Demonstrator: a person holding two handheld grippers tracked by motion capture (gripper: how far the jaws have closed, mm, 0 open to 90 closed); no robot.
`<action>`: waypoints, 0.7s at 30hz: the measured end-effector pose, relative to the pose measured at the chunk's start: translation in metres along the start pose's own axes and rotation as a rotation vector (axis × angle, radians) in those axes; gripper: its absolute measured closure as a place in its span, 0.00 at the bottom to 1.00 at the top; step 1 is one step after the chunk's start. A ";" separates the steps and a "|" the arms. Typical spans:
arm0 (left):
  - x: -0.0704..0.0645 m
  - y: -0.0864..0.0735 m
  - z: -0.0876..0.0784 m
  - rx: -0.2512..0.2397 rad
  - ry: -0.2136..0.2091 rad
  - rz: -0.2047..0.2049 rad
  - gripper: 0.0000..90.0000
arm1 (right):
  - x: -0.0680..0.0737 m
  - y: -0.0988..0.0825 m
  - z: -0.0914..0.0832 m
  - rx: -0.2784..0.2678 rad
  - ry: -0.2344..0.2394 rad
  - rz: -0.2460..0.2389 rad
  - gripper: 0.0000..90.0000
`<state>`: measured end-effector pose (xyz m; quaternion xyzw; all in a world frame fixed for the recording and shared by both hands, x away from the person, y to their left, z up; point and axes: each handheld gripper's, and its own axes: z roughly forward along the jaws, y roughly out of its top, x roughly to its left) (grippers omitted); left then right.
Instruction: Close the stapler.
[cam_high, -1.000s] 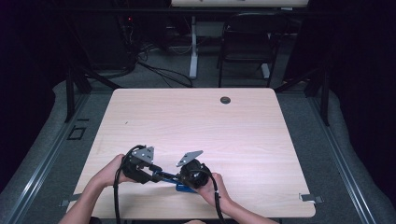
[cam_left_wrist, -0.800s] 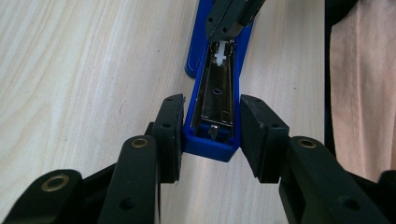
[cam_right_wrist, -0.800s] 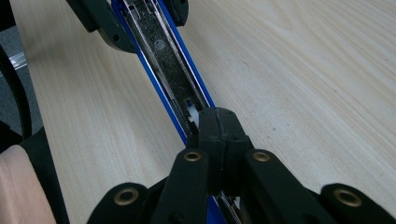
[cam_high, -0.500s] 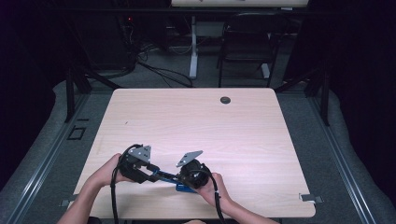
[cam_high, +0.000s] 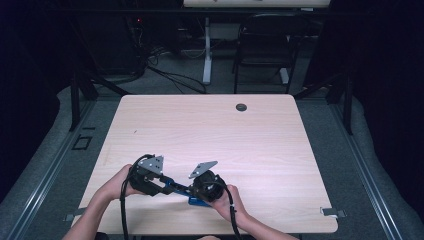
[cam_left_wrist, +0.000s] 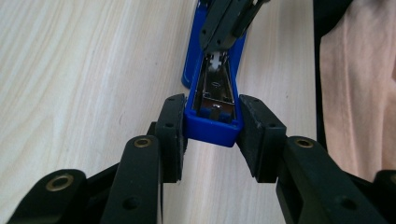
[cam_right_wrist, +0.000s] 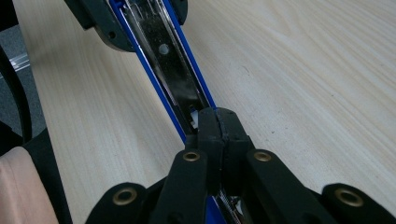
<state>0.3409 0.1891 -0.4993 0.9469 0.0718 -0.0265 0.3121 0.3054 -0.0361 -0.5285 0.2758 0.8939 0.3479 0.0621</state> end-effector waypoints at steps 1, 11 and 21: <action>0.000 0.000 0.000 -0.005 0.010 0.003 0.71 | 0.000 0.000 0.000 -0.005 0.002 0.002 1.00; 0.002 -0.004 -0.002 -0.022 -0.015 -0.022 0.69 | 0.004 0.001 -0.001 -0.017 0.008 -0.001 1.00; -0.002 0.001 0.006 -0.033 0.005 -0.004 0.73 | 0.003 0.002 -0.004 -0.013 0.005 -0.007 0.99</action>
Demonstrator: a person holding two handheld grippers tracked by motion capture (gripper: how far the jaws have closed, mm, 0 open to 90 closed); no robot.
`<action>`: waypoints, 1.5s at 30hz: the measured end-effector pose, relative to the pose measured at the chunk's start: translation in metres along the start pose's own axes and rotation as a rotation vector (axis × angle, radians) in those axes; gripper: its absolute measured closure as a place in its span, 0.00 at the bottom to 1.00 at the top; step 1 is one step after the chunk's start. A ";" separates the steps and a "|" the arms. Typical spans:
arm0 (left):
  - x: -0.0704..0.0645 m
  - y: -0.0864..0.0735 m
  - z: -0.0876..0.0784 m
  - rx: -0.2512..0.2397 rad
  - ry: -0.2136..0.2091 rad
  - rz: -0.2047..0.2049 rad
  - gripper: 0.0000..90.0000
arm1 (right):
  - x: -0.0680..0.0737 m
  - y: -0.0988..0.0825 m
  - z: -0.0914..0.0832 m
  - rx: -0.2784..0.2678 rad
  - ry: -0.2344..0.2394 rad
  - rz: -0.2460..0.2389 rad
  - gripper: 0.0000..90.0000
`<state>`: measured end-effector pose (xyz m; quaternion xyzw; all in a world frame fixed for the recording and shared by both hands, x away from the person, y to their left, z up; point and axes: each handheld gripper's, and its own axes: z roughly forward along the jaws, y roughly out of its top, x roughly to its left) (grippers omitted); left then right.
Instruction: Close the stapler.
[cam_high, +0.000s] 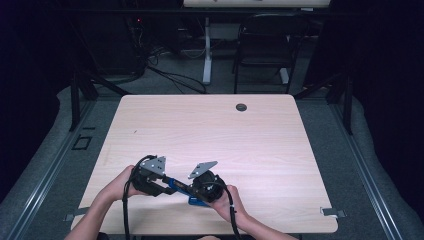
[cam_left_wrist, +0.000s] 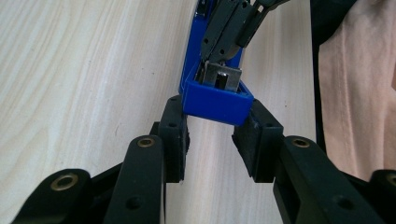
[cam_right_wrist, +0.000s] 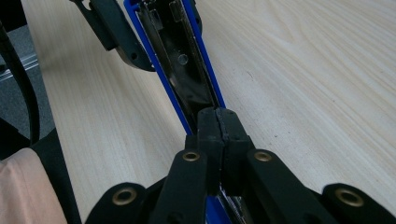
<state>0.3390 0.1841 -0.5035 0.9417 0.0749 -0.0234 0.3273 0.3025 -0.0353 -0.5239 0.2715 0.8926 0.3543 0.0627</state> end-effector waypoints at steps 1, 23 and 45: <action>0.000 0.000 0.000 -0.005 0.000 -0.001 0.73 | 0.000 0.000 0.000 -0.001 0.000 0.003 0.99; -0.003 0.011 0.013 -0.038 0.023 0.025 0.74 | -0.006 -0.001 -0.011 0.003 -0.014 0.031 0.99; -0.002 0.021 0.027 -0.058 0.019 0.008 0.73 | -0.013 -0.003 -0.018 0.007 -0.023 0.061 0.99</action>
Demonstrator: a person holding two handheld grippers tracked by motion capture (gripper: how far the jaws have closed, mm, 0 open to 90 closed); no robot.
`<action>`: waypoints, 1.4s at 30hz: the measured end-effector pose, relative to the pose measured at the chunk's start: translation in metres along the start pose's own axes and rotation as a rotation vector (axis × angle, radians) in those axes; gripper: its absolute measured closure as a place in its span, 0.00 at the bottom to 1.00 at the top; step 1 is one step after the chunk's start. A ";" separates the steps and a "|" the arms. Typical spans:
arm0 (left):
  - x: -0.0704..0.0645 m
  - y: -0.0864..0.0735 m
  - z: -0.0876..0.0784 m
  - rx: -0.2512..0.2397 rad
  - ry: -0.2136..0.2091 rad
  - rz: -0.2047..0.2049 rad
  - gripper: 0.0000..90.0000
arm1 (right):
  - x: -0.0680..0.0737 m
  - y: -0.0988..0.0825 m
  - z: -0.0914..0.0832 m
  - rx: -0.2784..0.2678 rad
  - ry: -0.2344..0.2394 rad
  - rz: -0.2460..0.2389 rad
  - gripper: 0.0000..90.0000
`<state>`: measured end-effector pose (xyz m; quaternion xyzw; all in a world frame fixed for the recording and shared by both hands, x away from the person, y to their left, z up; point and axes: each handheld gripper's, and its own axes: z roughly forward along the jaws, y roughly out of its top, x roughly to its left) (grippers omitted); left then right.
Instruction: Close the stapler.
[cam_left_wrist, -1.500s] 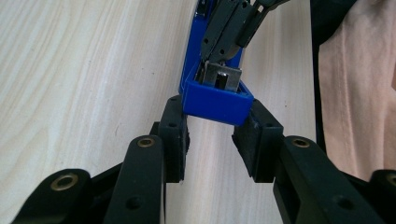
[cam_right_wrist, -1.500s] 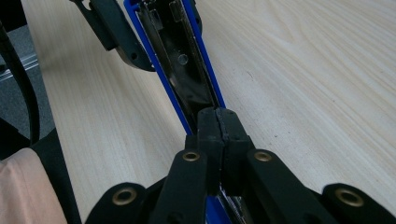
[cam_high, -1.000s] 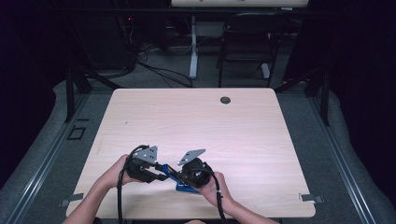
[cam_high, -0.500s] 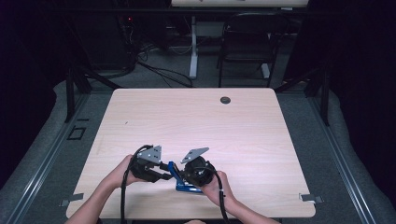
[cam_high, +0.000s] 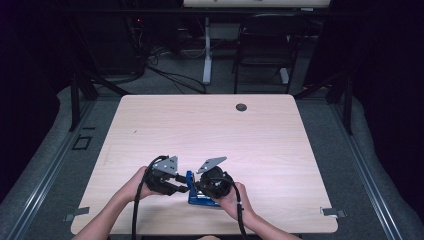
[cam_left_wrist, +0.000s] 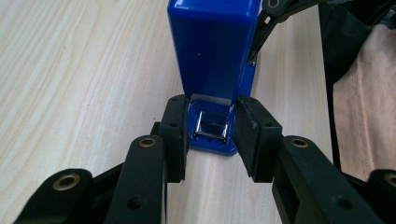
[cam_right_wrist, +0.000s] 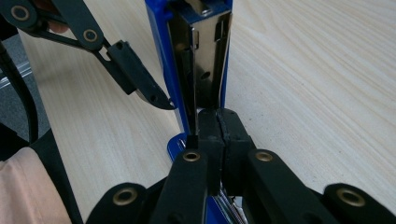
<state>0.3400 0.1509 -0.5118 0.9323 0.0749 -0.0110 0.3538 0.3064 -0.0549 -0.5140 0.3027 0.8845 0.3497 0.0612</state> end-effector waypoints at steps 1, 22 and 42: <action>0.000 0.000 0.001 -0.001 -0.002 0.002 0.73 | 0.000 0.000 0.000 -0.001 0.002 -0.003 0.99; -0.001 0.008 0.008 -0.005 -0.023 0.014 0.73 | -0.005 -0.004 -0.005 0.024 0.013 0.010 0.99; -0.003 0.014 0.015 0.007 -0.032 0.027 0.73 | -0.007 -0.008 -0.012 0.027 0.008 0.017 0.99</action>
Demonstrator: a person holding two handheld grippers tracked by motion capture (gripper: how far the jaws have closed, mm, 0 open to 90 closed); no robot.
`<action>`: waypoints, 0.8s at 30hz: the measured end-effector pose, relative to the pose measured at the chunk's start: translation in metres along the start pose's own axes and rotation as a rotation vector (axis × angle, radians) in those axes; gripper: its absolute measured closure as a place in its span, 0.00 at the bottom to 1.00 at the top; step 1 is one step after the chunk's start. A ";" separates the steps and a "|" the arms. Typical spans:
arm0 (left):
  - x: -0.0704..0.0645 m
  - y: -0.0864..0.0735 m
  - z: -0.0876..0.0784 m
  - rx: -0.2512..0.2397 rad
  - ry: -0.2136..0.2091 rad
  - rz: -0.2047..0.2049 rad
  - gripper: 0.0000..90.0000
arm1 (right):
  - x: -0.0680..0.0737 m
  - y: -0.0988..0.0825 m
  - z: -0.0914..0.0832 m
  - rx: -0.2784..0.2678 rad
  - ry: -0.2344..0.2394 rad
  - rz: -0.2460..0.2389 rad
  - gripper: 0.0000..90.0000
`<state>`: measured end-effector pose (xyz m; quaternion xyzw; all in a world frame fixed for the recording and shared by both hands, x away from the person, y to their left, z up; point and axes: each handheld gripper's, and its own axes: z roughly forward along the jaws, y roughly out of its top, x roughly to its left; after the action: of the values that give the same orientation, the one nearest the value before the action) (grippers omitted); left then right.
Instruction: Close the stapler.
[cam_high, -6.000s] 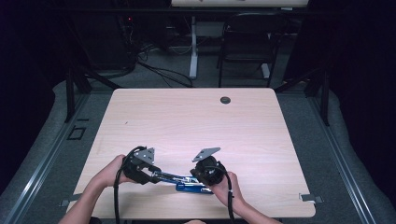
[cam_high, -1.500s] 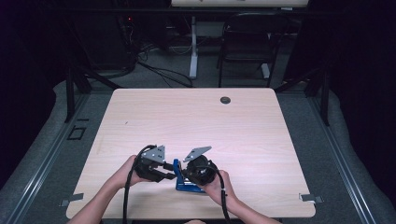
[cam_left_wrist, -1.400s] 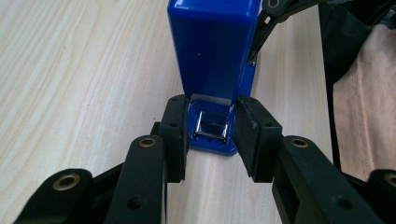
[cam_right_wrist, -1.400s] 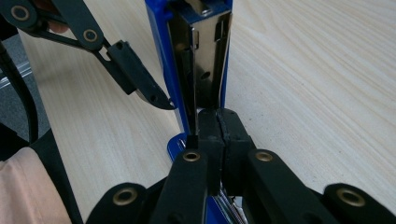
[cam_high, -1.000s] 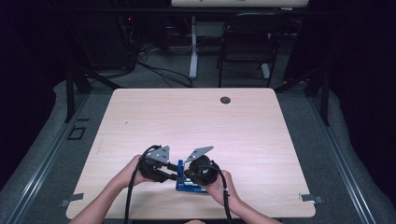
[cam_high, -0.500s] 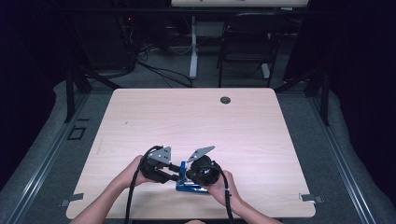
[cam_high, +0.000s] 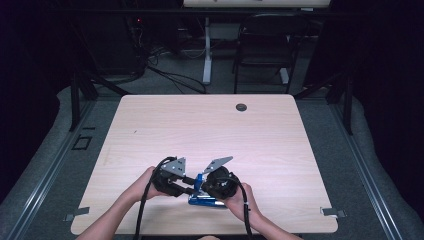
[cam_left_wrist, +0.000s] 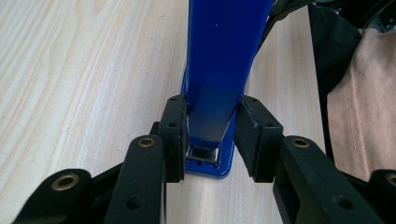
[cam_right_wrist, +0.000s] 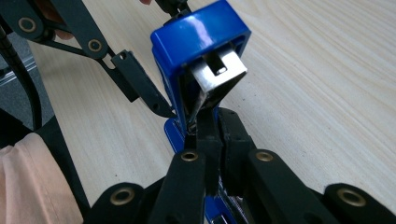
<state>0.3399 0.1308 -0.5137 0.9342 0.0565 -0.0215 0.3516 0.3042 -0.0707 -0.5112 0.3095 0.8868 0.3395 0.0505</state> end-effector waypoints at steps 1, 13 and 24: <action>0.000 0.000 0.001 -0.001 0.001 0.000 0.73 | -0.001 -0.001 -0.001 0.001 0.001 -0.001 0.99; -0.001 0.004 0.011 0.033 -0.016 0.006 0.73 | -0.011 -0.007 -0.018 -0.014 -0.038 0.018 0.99; 0.000 0.002 0.015 0.040 -0.018 -0.006 0.73 | -0.020 -0.007 -0.033 -0.034 -0.078 0.056 0.99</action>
<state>0.3400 0.1195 -0.5233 0.9406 0.0556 -0.0320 0.3333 0.3065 -0.1059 -0.4927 0.3461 0.8693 0.3435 0.0807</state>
